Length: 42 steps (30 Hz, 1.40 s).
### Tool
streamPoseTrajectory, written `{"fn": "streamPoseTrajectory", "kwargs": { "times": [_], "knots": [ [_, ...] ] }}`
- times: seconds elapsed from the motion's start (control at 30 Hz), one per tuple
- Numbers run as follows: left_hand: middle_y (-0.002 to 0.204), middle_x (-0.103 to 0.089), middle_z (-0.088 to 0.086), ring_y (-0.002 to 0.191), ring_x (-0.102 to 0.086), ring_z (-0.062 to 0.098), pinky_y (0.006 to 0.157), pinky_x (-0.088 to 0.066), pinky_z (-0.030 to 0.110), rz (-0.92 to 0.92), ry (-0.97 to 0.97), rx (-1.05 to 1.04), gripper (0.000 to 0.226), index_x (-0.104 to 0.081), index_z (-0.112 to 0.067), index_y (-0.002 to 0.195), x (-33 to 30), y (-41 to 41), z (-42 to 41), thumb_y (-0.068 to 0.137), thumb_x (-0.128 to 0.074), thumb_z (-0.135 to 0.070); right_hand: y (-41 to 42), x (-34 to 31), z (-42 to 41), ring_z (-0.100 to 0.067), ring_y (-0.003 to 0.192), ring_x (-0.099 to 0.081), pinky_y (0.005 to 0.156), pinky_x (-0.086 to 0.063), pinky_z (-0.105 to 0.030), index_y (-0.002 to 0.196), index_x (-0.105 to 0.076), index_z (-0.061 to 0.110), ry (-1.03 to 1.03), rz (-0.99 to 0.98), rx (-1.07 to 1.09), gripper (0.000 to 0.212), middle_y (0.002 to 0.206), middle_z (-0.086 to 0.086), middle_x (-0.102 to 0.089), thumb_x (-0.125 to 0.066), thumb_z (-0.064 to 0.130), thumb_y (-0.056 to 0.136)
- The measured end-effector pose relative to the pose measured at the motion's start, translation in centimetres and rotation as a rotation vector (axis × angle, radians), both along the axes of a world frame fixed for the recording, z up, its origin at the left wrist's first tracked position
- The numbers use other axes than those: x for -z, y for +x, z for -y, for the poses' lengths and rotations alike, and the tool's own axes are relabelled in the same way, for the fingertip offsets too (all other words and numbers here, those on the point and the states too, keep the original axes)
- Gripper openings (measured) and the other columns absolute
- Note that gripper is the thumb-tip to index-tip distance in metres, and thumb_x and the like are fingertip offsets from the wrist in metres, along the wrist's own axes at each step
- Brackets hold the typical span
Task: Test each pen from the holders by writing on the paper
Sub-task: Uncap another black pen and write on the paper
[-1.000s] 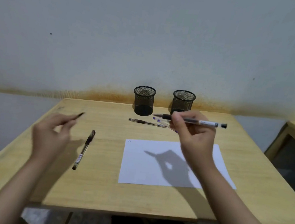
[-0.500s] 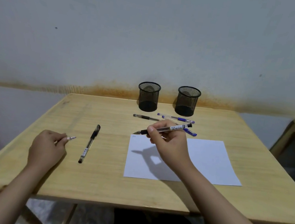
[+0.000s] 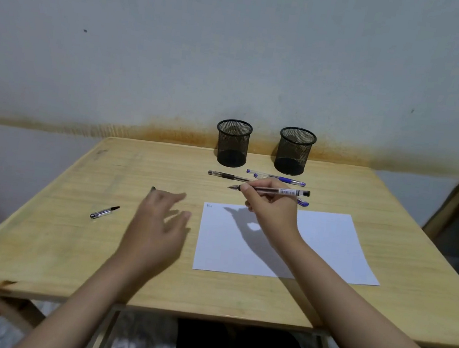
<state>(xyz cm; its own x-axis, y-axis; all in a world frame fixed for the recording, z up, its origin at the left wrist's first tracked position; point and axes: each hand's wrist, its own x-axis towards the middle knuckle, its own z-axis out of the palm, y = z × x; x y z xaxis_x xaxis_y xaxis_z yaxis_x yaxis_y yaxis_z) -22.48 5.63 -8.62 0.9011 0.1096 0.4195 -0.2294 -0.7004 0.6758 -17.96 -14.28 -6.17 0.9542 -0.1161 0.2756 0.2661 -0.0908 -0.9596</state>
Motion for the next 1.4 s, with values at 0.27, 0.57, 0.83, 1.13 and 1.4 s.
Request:
{"fn": "streamPoseTrajectory", "kwargs": {
  "times": [0.27, 0.57, 0.83, 1.13, 1.4],
  "knots": [
    [0.159, -0.003, 0.003, 0.145, 0.000, 0.021, 0.115, -0.002, 0.047, -0.371, 0.528, 0.136, 0.079, -0.013, -0.041, 0.146, 3.2, 1.6, 1.5, 0.074, -0.009, -0.073, 3.1, 0.7, -2.4, -0.021, 0.066, -0.069, 0.071, -0.060, -0.042, 0.070, -0.057, 0.010, -0.099, -0.074, -0.132, 0.018, 0.067, -0.009, -0.066, -0.066, 0.002, 0.082],
    [0.158, 0.014, -0.001, 0.144, 0.018, 0.021, 0.115, 0.005, 0.047, -0.408, 0.601, 0.110, 0.079, 0.001, -0.046, 0.145, 3.9, 2.1, 1.5, 0.071, 0.003, -0.072, 5.4, 2.9, -3.4, -0.006, 0.042, -0.062, 0.042, -0.049, -0.016, 0.068, -0.052, 0.004, -0.193, -0.123, -0.009, 0.021, 0.055, -0.006, -0.056, -0.066, 0.007, 0.083],
    [0.158, 0.015, -0.002, 0.143, 0.020, 0.020, 0.115, 0.005, 0.046, -0.409, 0.600, 0.102, 0.076, 0.003, -0.048, 0.144, 3.9, 2.1, 1.7, 0.071, 0.002, -0.071, 5.7, 3.4, -3.1, -0.012, 0.044, -0.064, 0.044, -0.054, -0.026, 0.067, -0.050, 0.004, -0.212, -0.121, -0.044, 0.020, 0.069, -0.029, -0.064, -0.064, 0.003, 0.081],
    [0.158, 0.014, -0.004, 0.144, 0.018, 0.019, 0.116, 0.003, 0.045, -0.410, 0.586, 0.089, 0.077, 0.001, -0.047, 0.144, 3.8, 2.0, 1.8, 0.070, 0.001, -0.069, 6.2, 3.8, -3.4, -0.012, 0.042, -0.061, 0.044, -0.053, -0.022, 0.070, -0.052, 0.001, -0.225, -0.138, -0.071, 0.015, 0.070, -0.031, -0.064, -0.063, 0.001, 0.080],
    [0.158, 0.013, -0.004, 0.144, 0.018, 0.019, 0.115, 0.003, 0.045, -0.414, 0.584, 0.090, 0.078, 0.000, -0.047, 0.145, 3.8, 2.1, 1.8, 0.070, 0.000, -0.069, 6.5, 3.9, -3.4, -0.011, 0.043, -0.062, 0.043, -0.052, -0.019, 0.066, -0.050, 0.006, -0.247, -0.158, -0.042, 0.020, 0.060, -0.015, -0.062, -0.064, 0.002, 0.080]
  ]
}}
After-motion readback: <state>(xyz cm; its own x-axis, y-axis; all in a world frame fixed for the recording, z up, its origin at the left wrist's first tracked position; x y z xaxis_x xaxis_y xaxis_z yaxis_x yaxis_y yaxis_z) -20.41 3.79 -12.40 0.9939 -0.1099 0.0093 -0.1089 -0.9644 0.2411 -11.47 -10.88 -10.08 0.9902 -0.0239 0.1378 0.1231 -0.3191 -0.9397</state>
